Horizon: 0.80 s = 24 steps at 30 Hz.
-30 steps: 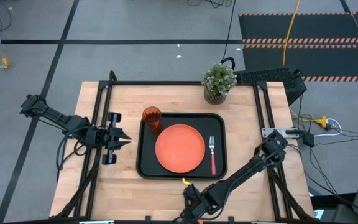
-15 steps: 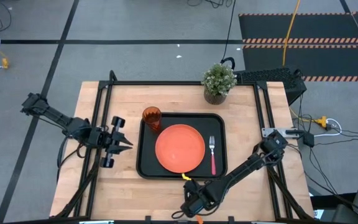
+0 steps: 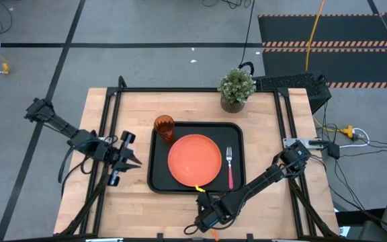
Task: Pick and place plate/cup/fork/spoon on tray
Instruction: Put the orange spoon on the black serving tray
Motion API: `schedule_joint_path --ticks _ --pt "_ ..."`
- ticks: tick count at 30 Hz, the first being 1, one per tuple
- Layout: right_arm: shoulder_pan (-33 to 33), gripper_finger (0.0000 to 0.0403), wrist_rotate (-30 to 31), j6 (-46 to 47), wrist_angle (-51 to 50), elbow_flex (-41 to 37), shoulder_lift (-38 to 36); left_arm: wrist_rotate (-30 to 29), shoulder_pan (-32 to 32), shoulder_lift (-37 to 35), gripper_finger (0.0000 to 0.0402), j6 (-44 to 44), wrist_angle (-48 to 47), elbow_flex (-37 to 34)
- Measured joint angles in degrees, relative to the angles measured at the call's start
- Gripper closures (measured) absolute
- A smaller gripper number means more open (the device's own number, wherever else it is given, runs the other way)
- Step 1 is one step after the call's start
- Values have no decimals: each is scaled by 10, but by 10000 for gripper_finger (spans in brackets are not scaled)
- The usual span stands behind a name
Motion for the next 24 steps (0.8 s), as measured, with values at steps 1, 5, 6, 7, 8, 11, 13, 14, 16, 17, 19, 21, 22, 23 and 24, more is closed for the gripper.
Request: schedule_joint_path --ticks 1,5,6,7,8,11,13,14,16,17,19,21,22,23,24 --pt "0 296 0 -3 0 0 0 0 -2 0 360 0 0 0" --pt "0 350 -3 -7 1 0 -1 0 -4 0 360 2 0 0" --pt "0 368 -8 -9 2 0 -3 -1 -4 0 360 4 0 0" --pt "0 384 -12 -13 6 0 -5 -4 -4 0 360 4 0 0" --pt "0 392 -14 -15 14 0 -8 -8 -4 0 360 5 0 0" --pt "0 395 -12 -15 32 0 -29 -24 -4 0 360 14 0 0" --pt "0 399 7 -16 41 0 -50 -30 -4 0 360 17 0 0" --pt "0 400 23 -20 45 0 -60 -30 -4 0 360 18 0 0" --pt "0 401 61 -26 45 0 -87 -30 -4 0 360 22 0 0" --pt "0 401 84 -27 41 0 -102 -30 -4 0 360 25 0 0" --pt "0 402 119 -26 12 0 -135 -31 -4 0 360 28 2 0" --pt "1 402 140 -5 -53 2 -164 -31 -4 0 360 28 2 0" --pt "1 402 146 15 -98 2 -177 -31 -4 0 360 28 2 0" --pt "1 402 152 35 -145 2 -187 -31 -4 0 360 28 3 0" --pt "2 402 153 56 -197 1 -195 -31 -4 0 360 28 4 0"
